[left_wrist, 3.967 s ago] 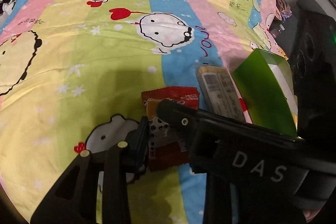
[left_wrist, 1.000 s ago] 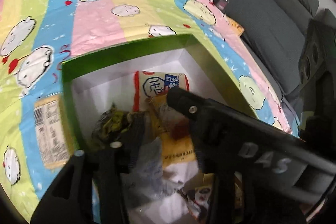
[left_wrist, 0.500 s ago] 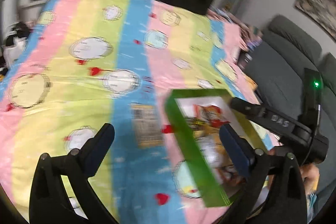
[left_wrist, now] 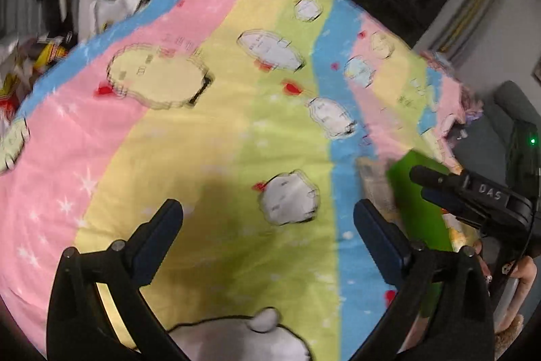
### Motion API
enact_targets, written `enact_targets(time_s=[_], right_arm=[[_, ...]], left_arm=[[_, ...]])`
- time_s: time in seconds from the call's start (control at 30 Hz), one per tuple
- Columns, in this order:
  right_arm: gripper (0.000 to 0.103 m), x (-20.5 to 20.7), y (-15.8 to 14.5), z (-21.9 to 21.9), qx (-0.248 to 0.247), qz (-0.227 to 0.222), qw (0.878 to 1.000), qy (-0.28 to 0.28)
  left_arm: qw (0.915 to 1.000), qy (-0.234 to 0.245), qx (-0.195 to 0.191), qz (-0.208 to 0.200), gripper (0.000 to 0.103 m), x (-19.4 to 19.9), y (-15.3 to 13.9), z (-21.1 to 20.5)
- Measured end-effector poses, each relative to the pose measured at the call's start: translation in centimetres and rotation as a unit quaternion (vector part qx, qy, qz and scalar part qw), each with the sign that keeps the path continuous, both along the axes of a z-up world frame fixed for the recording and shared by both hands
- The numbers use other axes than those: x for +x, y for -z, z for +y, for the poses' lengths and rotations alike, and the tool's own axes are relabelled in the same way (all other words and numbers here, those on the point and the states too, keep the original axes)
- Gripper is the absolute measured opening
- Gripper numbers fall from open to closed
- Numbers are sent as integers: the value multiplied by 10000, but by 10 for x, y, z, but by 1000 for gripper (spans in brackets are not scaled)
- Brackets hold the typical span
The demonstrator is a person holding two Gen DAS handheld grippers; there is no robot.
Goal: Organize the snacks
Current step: 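Move the right gripper back to the cream biscuit packet, then grasp the long cream biscuit packet with the right gripper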
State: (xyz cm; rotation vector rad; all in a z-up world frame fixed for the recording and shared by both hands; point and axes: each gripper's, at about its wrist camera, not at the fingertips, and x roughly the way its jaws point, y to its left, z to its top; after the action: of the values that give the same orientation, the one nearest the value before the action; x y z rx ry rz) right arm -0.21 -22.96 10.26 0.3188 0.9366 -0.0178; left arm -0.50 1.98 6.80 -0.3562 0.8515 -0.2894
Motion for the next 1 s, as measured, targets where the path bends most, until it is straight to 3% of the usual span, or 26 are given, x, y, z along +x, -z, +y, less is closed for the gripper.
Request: enact_targets(time_s=[0.1, 0.2, 0.33, 0.47, 0.6, 0.7, 1.0], right_arm=[[57, 10, 19, 12, -686, 297, 9972, 23], [57, 19, 33, 14, -1135, 512, 9919, 239], [57, 26, 43, 14, -1408, 610, 9880, 153], [57, 30, 49, 17, -1604, 604, 9851, 149], [57, 35, 53, 18, -1744, 574, 9830, 73], [57, 42, 66, 11, -1508, 856, 9849, 14], [55, 26, 57, 12, -961, 528, 9939, -130]], left_arm=[[9998, -19, 23, 214, 97, 9, 12, -1], [9991, 92, -321, 249, 96, 10, 15, -1], [9996, -20, 266, 19, 93, 6, 14, -8], [9997, 131, -123, 139, 89, 8, 18, -7], [9997, 172, 12, 188, 86, 9, 22, -12], [9996, 201, 95, 195, 86, 8, 24, -16], [9996, 80, 171, 192, 86, 10, 24, -12]])
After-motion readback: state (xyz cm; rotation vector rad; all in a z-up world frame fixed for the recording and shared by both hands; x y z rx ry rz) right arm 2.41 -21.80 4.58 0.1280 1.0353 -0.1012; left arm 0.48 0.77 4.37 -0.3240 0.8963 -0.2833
